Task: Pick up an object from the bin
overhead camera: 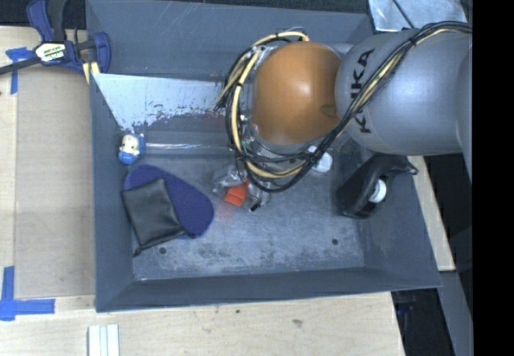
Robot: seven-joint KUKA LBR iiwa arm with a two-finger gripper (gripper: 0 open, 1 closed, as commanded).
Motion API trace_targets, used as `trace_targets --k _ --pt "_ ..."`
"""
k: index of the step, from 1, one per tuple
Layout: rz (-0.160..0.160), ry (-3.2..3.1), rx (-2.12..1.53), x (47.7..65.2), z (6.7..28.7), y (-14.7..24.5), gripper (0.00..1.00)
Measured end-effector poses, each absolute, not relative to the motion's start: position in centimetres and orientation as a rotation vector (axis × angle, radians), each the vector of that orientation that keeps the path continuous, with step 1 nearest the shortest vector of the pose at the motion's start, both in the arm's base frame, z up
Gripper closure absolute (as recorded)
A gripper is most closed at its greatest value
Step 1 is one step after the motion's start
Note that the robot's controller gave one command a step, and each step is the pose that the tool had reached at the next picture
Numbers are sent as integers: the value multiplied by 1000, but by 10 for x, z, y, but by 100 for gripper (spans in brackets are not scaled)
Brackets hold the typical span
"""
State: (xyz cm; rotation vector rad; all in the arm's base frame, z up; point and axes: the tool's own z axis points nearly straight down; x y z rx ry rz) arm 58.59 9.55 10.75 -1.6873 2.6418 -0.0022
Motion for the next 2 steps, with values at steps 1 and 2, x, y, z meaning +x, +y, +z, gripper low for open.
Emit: trace_targets --k 1,2 --pt "-1 2646 -1683 587 116 96 100" --pt "-5 2645 -1677 590 179 96 100"
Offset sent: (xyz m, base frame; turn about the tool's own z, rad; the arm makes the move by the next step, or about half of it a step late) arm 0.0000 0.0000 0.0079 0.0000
